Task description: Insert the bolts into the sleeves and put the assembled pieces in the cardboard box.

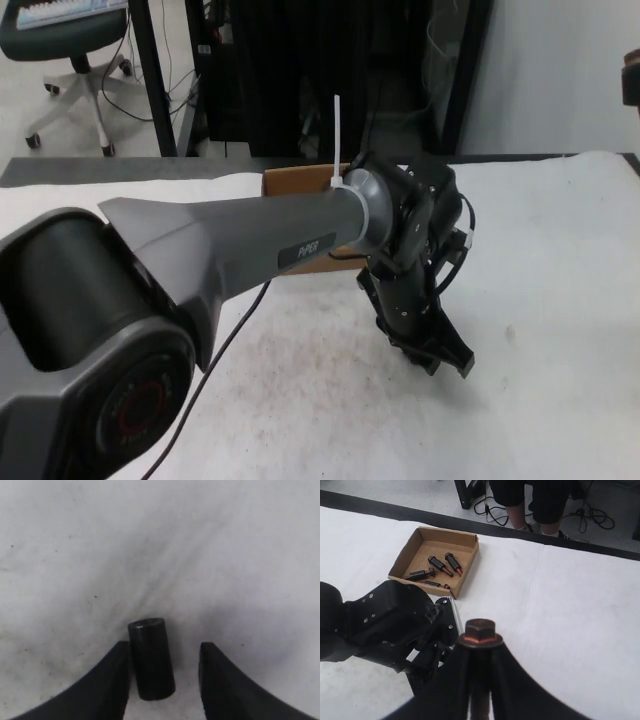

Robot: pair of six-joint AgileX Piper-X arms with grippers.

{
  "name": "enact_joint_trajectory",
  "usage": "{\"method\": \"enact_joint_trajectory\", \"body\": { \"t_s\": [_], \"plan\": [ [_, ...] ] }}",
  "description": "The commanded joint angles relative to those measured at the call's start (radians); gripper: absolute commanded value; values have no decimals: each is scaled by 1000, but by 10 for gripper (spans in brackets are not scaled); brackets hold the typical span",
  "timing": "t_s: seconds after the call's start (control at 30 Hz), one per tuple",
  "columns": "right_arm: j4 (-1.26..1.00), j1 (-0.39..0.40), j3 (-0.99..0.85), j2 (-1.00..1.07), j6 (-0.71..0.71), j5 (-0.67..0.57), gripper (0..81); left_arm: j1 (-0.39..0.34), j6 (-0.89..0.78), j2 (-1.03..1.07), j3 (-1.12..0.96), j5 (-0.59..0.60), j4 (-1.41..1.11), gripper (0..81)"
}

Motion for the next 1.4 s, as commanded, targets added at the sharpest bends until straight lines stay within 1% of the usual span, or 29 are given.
{"method": "enact_joint_trajectory", "body": {
  "t_s": [0.0,0.03,0.07,0.1,0.13,0.4,0.47,0.57,0.63,0.73,0.8,0.9,0.97,1.1,1.37],
  "plan": [
    [18,-1,-4,-13,-26,-3,8,-3,13,7,-11,-31,-31,370],
    [19,-1,-4,-13,-26,-3,8,-3,25,7,-13,-36,-32,300],
    [19,-1,-4,-13,-25,-3,8,-3,41,7,-15,-35,-29,194],
    [19,-1,-4,-13,-25,-3,8,-3,54,7,-18,-35,-18,59],
    [19,-1,-4,-13,-25,-3,8,-3,63,7,-23,-38,-6,4],
    [19,-1,-4,-13,-25,-3,8,3,105,-28,-60,-28,139,3],
    [19,-1,-4,-13,-25,-3,8,9,105,-66,-55,-3,142,3],
    [18,-1,-4,-13,-25,-9,8,22,105,-142,-50,65,148,3],
    [18,-1,-4,-13,-24,-31,8,36,150,-190,-50,82,193,3],
    [18,-1,-4,-13,-10,-72,8,64,240,-226,-50,46,341,3],
    [18,-1,-4,-13,-2,-92,8,86,288,-227,-48,-19,480,3],
    [18,-1,-4,-18,-2,-92,8,123,306,-225,14,-42,566,3],
    [18,-1,-4,-22,-2,-92,8,143,306,-225,82,-42,565,3],
    [18,-1,-4,-33,-4,-92,8,157,306,-225,225,-42,426,3],
    [18,-1,-4,-40,-10,-92,8,157,318,-225,325,-42,195,3]
  ]
}}
